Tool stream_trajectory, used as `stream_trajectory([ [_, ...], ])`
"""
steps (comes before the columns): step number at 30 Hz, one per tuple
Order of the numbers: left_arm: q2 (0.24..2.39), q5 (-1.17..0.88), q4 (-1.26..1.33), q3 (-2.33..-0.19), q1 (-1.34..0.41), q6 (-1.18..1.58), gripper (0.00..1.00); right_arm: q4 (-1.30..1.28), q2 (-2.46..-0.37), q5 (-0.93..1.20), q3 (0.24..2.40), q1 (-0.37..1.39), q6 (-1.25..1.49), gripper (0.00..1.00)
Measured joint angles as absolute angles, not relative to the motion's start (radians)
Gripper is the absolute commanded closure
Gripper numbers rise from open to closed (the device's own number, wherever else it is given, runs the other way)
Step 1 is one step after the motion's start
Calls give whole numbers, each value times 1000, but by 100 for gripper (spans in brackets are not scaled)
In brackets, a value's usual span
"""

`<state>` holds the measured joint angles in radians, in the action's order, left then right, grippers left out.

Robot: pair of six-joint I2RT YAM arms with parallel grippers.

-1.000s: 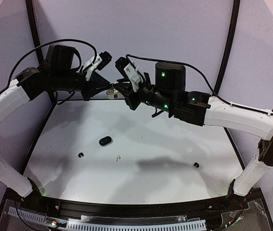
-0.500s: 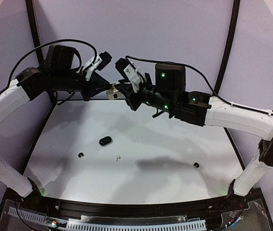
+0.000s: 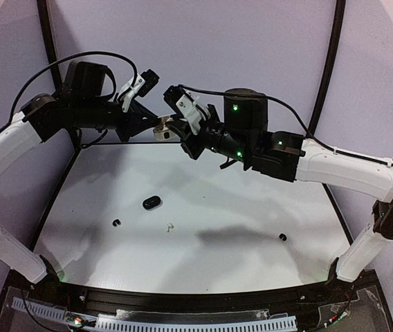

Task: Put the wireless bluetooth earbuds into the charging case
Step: Insert the right earbud into the right side groove of the charging case, then pick up the left earbud from the center of the board.

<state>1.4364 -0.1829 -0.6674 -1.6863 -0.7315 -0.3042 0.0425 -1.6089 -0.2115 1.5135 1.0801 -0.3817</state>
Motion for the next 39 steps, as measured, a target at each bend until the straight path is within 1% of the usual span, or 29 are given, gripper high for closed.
stream_trajectory([
  [1,1437,-183,-667,-1686,-731,-302,99,40,-1609,-213,1514,1080,-386,96],
  [4,1440,-185,-668,-1686,-731,-294,99,32,-1609,-216,1514,1081,-392,92],
  [8,1441,-186,-673,-1687,-731,-284,99,7,-1615,-221,1531,1082,-390,83],
  [11,1442,-185,-680,-1687,-729,-280,99,-12,-1627,-227,1551,1084,-388,81],
  [15,1442,-190,-682,-1688,-728,-278,99,-20,-1634,-228,1559,1084,-381,74],
  [17,1443,-198,-685,-1697,-731,-277,99,-23,-1641,-225,1560,1085,-381,72],
  [25,1446,-197,-691,-1699,-731,-274,99,-31,-1641,-224,1565,1085,-357,69],
  [28,1447,-197,-692,-1699,-731,-267,99,-31,-1641,-224,1565,1085,-346,63],
  [29,1447,-197,-692,-1699,-731,-265,99,-32,-1641,-223,1565,1085,-343,57],
  [31,1448,-197,-692,-1699,-731,-256,99,-33,-1639,-206,1565,1085,-329,50],
  [36,1449,-209,-692,-1699,-731,-242,99,-57,-1635,-157,1580,1085,-287,46],
  [39,1449,-220,-689,-1699,-731,-229,99,-71,-1635,-139,1592,1085,-259,37],
])
